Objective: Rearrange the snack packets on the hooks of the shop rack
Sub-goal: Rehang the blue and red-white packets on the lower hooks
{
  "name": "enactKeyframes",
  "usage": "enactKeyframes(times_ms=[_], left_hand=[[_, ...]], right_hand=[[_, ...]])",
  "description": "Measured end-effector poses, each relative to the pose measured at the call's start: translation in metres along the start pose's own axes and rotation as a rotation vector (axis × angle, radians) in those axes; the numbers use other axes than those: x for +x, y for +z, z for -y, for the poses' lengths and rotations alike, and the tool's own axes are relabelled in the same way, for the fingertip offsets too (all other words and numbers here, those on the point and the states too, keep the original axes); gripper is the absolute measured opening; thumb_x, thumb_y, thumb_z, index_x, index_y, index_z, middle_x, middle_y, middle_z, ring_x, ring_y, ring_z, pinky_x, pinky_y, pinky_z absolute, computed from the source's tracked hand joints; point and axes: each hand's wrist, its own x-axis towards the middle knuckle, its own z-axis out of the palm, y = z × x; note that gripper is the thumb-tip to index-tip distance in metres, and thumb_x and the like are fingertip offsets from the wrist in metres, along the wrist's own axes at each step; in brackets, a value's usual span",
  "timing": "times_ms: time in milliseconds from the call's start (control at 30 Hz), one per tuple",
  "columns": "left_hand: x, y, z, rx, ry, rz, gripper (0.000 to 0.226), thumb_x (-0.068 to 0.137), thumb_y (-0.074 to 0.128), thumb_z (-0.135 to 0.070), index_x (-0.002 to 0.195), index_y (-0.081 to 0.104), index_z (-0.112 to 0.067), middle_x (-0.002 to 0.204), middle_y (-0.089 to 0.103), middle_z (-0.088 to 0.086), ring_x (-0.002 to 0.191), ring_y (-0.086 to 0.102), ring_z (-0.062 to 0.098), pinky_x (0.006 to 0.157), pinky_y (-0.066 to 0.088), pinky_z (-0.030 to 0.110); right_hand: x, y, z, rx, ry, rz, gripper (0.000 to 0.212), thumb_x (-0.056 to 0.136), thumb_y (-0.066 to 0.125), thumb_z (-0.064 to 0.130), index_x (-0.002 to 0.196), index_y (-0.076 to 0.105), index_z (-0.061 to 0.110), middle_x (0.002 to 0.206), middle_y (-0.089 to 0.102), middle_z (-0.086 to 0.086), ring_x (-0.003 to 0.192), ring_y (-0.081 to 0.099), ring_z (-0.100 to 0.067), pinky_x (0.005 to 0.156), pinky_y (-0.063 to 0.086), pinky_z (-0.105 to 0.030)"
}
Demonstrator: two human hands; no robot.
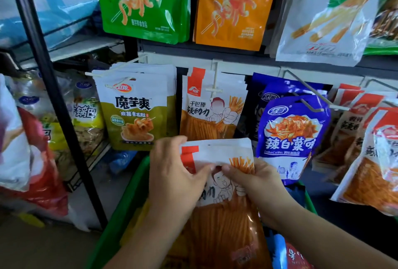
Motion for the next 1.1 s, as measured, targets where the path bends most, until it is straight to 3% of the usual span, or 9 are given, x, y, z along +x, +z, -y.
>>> enactKeyframes(times_ms=[133,233,367,533,633,700,833,933,1100], left_hand=[[0.002,0.006,0.005,-0.28,-0.284,0.042,0.076,0.056,0.097,-0.043,0.119,0.056,-0.03,0.118,0.057,-0.009,0.104,0.064,0.011,0.081,0.06,0.029],[0.004,0.009,0.008,-0.508,-0.432,0.106,0.058,0.063,0.097,-0.033,0.11,0.062,-0.031,0.103,0.073,-0.008,0.087,0.073,0.006,0.076,0.064,0.034],[0.007,0.013,0.02,-0.315,-0.354,0.141,0.039,0.063,0.093,-0.045,0.09,0.07,-0.028,0.111,0.059,-0.006,0.102,0.065,0.014,0.085,0.061,0.038],[0.008,0.008,0.014,0.14,0.083,0.011,0.047,0.055,0.092,-0.055,0.086,0.077,-0.023,0.104,0.051,0.0,0.103,0.048,0.027,0.08,0.044,0.043],[0.008,0.003,0.007,0.228,0.213,-0.076,0.037,0.059,0.093,-0.047,0.078,0.074,-0.021,0.106,0.055,0.002,0.101,0.048,0.028,0.077,0.031,0.037],[0.005,0.002,0.004,0.226,0.306,-0.066,0.027,0.068,0.091,-0.034,0.075,0.07,-0.019,0.103,0.057,0.001,0.098,0.051,0.026,0.077,0.036,0.037],[0.005,-0.001,-0.002,-0.158,0.005,0.143,0.016,0.085,0.079,-0.029,0.09,0.064,-0.027,0.087,0.069,-0.008,0.083,0.067,0.016,0.07,0.057,0.037],[0.007,0.005,0.001,-0.173,-0.082,0.135,0.021,0.084,0.077,-0.043,0.096,0.072,-0.027,0.085,0.072,-0.009,0.081,0.07,0.012,0.072,0.06,0.038],[0.021,0.005,-0.005,-0.285,-0.123,0.196,0.012,0.088,0.077,-0.034,0.087,0.073,-0.023,0.075,0.066,-0.011,0.072,0.064,0.007,0.064,0.047,0.025]], right_hand=[[0.001,0.001,0.002,0.11,0.029,0.013,0.022,0.094,0.069,0.004,0.115,0.072,0.0,0.104,0.078,-0.028,0.094,0.078,-0.043,0.078,0.065,-0.048],[0.001,-0.001,0.003,0.127,0.035,-0.002,0.02,0.1,0.062,0.008,0.117,0.068,-0.001,0.104,0.078,-0.028,0.093,0.078,-0.042,0.072,0.067,-0.046],[0.003,-0.007,0.002,0.057,0.042,-0.022,0.022,0.104,0.058,0.014,0.117,0.068,-0.001,0.098,0.081,-0.021,0.086,0.081,-0.032,0.061,0.065,-0.035],[0.006,-0.011,0.001,-0.014,0.042,-0.054,0.023,0.102,0.064,0.02,0.119,0.068,0.005,0.099,0.081,-0.02,0.09,0.08,-0.035,0.069,0.067,-0.044],[0.008,-0.011,0.002,-0.064,0.016,-0.085,0.022,0.099,0.069,0.022,0.111,0.071,0.005,0.098,0.08,-0.023,0.093,0.079,-0.042,0.081,0.064,-0.059],[0.007,-0.008,0.004,-0.072,-0.006,-0.097,0.021,0.098,0.07,0.021,0.108,0.072,0.003,0.095,0.081,-0.022,0.089,0.08,-0.039,0.082,0.064,-0.057],[0.005,-0.004,0.005,-0.034,-0.01,-0.073,0.021,0.096,0.073,0.018,0.109,0.073,0.001,0.096,0.081,-0.022,0.091,0.079,-0.039,0.088,0.062,-0.059],[0.001,-0.001,0.008,-0.003,-0.007,-0.045,0.02,0.095,0.073,0.014,0.11,0.072,0.001,0.098,0.081,-0.022,0.093,0.079,-0.04,0.09,0.061,-0.06],[-0.002,-0.003,0.018,0.053,0.005,-0.016,0.02,0.095,0.071,0.012,0.11,0.07,0.0,0.098,0.08,-0.023,0.089,0.08,-0.038,0.076,0.066,-0.047]])
